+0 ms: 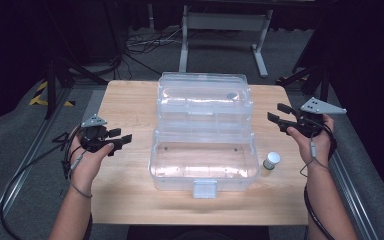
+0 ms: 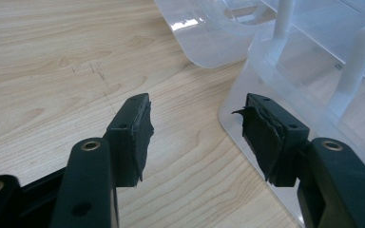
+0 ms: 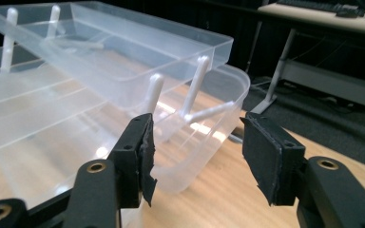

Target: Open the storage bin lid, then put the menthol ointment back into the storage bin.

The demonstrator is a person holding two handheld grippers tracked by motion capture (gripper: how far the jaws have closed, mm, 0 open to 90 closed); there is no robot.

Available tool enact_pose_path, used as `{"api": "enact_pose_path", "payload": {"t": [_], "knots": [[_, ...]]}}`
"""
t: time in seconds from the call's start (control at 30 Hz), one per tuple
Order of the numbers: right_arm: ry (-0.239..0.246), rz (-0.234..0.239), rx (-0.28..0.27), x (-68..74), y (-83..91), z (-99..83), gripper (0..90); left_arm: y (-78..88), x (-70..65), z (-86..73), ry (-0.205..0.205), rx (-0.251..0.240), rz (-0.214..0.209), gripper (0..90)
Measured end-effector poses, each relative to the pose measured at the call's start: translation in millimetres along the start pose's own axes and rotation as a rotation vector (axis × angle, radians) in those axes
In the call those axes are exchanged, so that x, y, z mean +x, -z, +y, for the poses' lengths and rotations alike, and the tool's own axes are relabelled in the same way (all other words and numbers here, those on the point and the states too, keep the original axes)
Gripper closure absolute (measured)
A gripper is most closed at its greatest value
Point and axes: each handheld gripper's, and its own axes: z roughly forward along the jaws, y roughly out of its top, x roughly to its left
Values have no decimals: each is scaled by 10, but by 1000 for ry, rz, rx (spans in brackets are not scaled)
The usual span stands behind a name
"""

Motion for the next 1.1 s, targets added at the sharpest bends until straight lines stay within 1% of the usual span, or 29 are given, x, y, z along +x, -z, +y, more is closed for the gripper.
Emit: {"api": "enact_pose_path", "payload": {"t": [0.07,0.13,0.23,0.27,0.37,0.47,0.53,0.6,0.63,0.7,0.77,0.83,0.9,1.0,1.1], "knots": [[2,8,19,6,37,0,446,2,0,-1,0,0,0,437],[-7,8,26,9,87,-1,428,4,-3,-2,2,1,-2,433],[-16,3,28,-4,128,-2,425,7,-7,3,-1,-1,-3,433],[-18,1,38,-8,139,-2,425,8,-10,4,-2,0,-4,433],[-16,8,86,-5,158,-8,426,9,-12,6,-3,5,-9,431],[-1,23,141,4,171,-13,431,6,-10,2,-1,15,-7,426],[2,20,171,8,178,-12,431,-2,-5,-5,1,33,-4,419],[10,22,205,16,172,-18,432,-10,-8,-10,5,34,-9,419],[10,22,205,16,172,-18,432,-12,-10,-10,5,36,-11,419],[7,34,227,16,165,-27,432,-15,-16,-7,3,38,-15,419],[19,38,253,9,160,-37,432,-18,-20,-7,3,38,-15,419],[27,27,269,-1,166,-44,433,-19,-23,-11,7,41,-18,418],[36,28,287,-14,179,-50,439,-23,-24,-21,11,44,-19,417],[27,44,301,-36,202,-50,454,-29,-21,-31,11,49,-19,417],[50,54,332,-43,210,-51,455,-24,-19,-34,12,48,-18,417]]}}
